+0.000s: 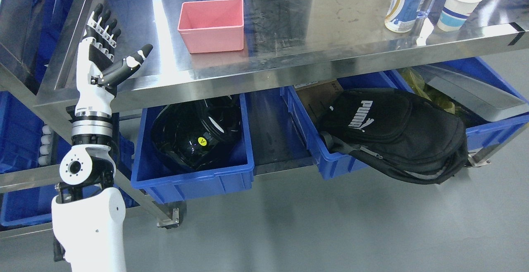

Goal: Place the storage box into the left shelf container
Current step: 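Raise the left hand and reach toward the pink box on the table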

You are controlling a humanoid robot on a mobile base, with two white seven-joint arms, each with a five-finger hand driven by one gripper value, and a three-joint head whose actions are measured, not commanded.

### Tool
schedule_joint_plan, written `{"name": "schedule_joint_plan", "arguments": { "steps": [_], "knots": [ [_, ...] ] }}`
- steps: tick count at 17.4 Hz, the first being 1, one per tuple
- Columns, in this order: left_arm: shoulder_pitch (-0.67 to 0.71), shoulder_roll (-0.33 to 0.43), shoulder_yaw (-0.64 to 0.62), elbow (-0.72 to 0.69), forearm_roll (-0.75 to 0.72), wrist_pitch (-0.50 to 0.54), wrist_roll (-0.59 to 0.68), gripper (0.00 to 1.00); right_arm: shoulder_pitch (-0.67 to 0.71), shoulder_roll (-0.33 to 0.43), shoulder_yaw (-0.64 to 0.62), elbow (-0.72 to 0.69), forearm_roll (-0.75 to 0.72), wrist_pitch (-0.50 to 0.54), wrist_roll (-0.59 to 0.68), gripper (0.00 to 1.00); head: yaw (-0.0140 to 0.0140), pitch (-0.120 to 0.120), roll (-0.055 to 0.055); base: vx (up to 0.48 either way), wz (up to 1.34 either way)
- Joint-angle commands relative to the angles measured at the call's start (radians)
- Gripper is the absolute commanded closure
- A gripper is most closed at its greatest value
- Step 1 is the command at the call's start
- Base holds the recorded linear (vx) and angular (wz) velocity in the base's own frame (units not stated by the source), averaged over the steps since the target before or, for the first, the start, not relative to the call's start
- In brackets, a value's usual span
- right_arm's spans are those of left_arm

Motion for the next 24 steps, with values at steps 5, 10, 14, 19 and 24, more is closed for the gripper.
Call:
{"name": "schedule_joint_plan", "arguments": {
  "steps": [5, 10, 14, 19, 24],
  "knots": [
    [-0.045, 0.108, 0.013, 0.000, 0.000, -0.002, -0.181, 0.00, 0.008, -0.017, 0.000, -0.017, -0.003, -0.001, 0.001, 0.00, 0.0000, 0.000, 0.000, 0.000, 0.00],
    [-0.184, 0.289, -0.002, 0.006, -0.003, 0.010, -0.419, 0.00, 0.008, -0.017, 0.000, -0.017, -0.003, -0.001, 0.001, 0.00, 0.0000, 0.000, 0.000, 0.000, 0.00],
    [-0.252, 0.461, -0.189, 0.041, -0.057, 0.010, -0.543, 0.00, 0.008, -0.017, 0.000, -0.017, -0.003, -0.001, 0.001, 0.00, 0.0000, 0.000, 0.000, 0.000, 0.00],
    [-0.320, 0.466, -0.327, 0.152, -0.234, 0.010, -0.601, 0.00, 0.008, -0.017, 0.000, -0.017, -0.003, -0.001, 0.001, 0.00, 0.0000, 0.000, 0.000, 0.000, 0.00],
    [-0.320, 0.420, -0.430, 0.156, -0.264, 0.010, -0.668, 0.02, 0.008, -0.017, 0.000, -0.017, -0.003, -0.001, 0.001, 0.00, 0.0000, 0.000, 0.000, 0.000, 0.00]
  ]
}}
